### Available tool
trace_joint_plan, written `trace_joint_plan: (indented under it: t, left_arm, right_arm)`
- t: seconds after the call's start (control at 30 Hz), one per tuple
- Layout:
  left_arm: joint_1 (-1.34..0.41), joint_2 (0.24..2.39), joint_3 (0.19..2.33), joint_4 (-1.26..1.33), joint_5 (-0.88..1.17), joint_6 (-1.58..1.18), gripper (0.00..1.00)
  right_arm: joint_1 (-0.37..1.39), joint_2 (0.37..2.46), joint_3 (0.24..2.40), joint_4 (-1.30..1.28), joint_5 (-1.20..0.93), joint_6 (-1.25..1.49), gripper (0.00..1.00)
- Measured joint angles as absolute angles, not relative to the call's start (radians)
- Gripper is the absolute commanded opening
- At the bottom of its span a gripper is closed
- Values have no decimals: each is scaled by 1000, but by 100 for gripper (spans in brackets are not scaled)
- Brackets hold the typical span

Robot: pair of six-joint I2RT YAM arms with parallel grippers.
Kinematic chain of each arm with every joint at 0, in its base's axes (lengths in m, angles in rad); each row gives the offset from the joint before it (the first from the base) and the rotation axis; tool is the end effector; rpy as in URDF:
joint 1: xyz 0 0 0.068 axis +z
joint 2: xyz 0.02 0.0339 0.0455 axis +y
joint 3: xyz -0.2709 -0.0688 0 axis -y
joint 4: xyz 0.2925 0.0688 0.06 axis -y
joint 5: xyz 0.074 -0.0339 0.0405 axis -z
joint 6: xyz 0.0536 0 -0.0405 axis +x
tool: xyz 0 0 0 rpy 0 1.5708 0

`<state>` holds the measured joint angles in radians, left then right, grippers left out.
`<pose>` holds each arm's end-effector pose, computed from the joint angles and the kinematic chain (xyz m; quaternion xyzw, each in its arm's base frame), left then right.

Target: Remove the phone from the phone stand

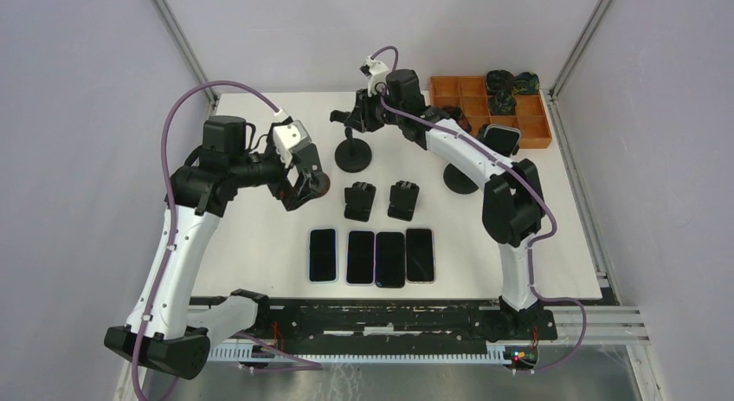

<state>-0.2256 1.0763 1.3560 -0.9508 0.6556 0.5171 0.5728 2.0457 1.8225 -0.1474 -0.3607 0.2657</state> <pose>0.2337 -0.0872 0.4179 0.4398 0.7437 -0.2271 0.4494 0.4588 0.3184 0.3032 -0.2243 0.7869 0.3614 0.4472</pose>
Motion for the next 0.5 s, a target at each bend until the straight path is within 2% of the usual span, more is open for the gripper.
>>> trace_joint_plan:
  t: [0.07, 0.13, 0.27, 0.33, 0.43, 0.5]
  left_arm:
    - [-226, 1076, 1356, -951, 656, 517, 100]
    - [-226, 1076, 1356, -951, 655, 517, 100]
    - [-226, 1077, 1356, -951, 655, 517, 100]
    - [-226, 1077, 1356, -951, 655, 517, 100]
    - [-226, 1077, 1356, -951, 654, 517, 100]
    - [-226, 1077, 1357, -951, 653, 516, 100]
  right_arm:
    - [567, 2070, 1831, -142, -366, 281, 2]
    - [562, 2090, 1849, -131, -369, 295, 14]
    - [558, 2107, 1878, -146, -369, 300, 66]
    - [558, 2107, 1885, -149, -360, 297, 81]
    - [558, 2103, 1903, -152, -348, 284, 98]
    - [555, 2083, 1912, -171, -332, 263, 98]
